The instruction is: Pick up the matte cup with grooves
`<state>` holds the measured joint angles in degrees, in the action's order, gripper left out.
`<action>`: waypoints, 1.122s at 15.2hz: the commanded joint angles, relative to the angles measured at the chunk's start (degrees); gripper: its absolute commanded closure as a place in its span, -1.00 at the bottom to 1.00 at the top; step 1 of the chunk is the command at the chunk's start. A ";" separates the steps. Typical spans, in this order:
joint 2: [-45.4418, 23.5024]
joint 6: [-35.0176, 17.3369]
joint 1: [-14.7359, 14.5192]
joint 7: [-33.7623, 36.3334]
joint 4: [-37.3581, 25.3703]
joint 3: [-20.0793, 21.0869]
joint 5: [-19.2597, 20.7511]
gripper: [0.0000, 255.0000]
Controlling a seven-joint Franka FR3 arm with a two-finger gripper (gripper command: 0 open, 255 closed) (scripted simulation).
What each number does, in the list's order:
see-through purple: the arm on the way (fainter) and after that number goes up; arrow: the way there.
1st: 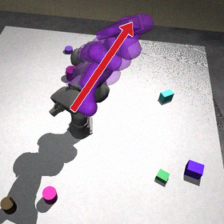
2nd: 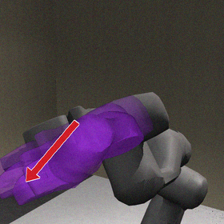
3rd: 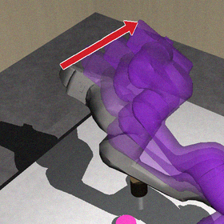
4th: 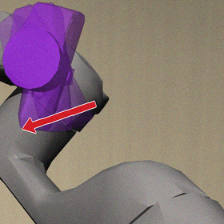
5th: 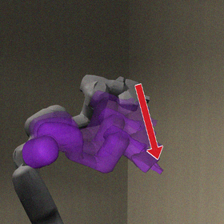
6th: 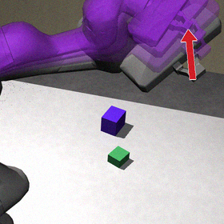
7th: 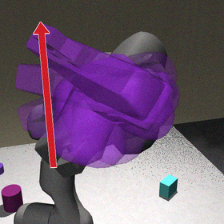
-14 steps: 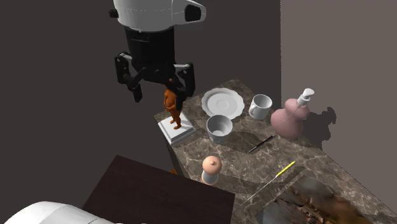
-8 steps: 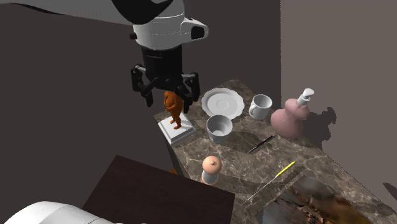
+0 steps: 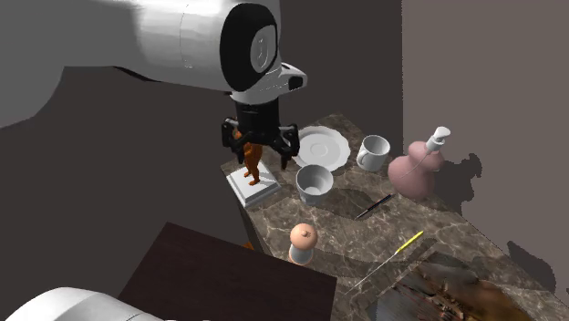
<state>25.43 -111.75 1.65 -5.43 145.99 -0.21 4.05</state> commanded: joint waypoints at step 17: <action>-41.31 -29.43 1.51 7.88 -13.40 -0.90 12.12 -1.00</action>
<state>-13.78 -139.87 3.31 1.68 133.42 -0.90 15.31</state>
